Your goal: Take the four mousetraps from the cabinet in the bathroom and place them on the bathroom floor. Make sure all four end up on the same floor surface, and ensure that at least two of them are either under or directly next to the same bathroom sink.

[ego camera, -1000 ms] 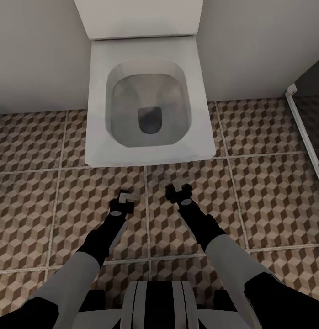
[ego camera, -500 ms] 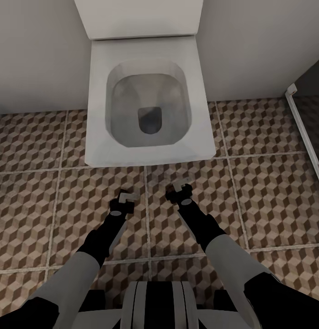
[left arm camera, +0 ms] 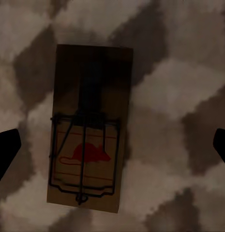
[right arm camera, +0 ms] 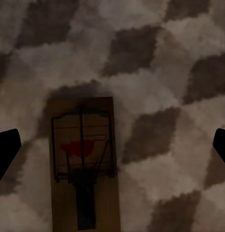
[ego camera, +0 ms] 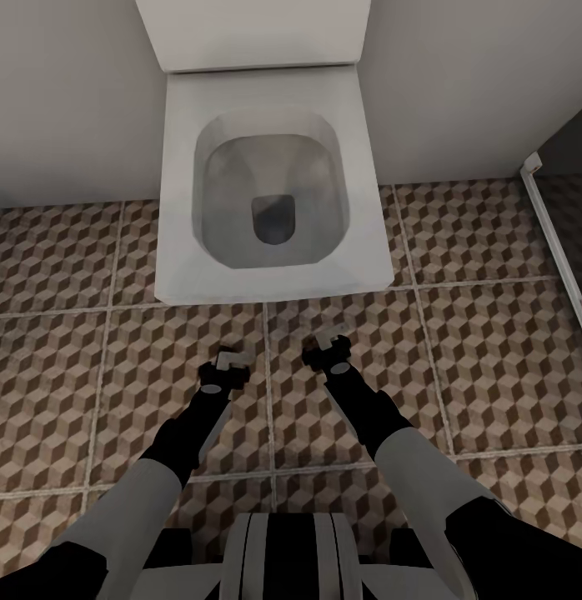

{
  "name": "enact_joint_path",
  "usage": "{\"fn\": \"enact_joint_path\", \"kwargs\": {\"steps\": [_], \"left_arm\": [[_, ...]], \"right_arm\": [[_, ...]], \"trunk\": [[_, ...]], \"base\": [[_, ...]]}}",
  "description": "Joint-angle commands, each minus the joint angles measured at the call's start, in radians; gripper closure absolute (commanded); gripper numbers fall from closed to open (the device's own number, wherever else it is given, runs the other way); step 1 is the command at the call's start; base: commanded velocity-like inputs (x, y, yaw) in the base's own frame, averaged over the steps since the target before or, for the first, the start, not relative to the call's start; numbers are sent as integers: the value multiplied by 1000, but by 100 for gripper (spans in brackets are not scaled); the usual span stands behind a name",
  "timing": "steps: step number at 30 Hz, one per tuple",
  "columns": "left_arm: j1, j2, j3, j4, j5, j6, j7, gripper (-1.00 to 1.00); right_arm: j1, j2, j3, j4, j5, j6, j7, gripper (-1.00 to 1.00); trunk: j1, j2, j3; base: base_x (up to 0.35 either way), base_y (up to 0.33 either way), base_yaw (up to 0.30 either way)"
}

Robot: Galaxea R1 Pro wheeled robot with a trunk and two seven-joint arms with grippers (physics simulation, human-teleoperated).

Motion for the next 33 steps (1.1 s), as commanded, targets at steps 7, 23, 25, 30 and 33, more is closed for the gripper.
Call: {"fn": "enact_joint_path", "kwargs": {"steps": [7,23,25,30,33], "left_arm": [[0,1,-4,-3,3,5,7,-100],[0,1,-5,-3,3,-19,7,-100],[0,1,-6,-3,3,-32,7,-100],[0,1,-7,-2,3,-52,7,-100],[0,1,-7,-2,3,-56,7,-100]], "right_arm": [[0,0,2,-1,10,8,-3,-100],[0,0,3,-1,10,7,-2,-100],[0,0,3,-1,10,7,-2,-100],[0,0,3,-1,10,6,-2,-100],[0,0,3,-1,10,5,-2,-100]], "trunk": [[0,0,0],[0,0,0],[0,0,0],[0,0,0],[0,0,0]], "base": [[0,0,0],[-90,0,0],[-289,0,0],[-318,0,0],[-329,0,0]]}}
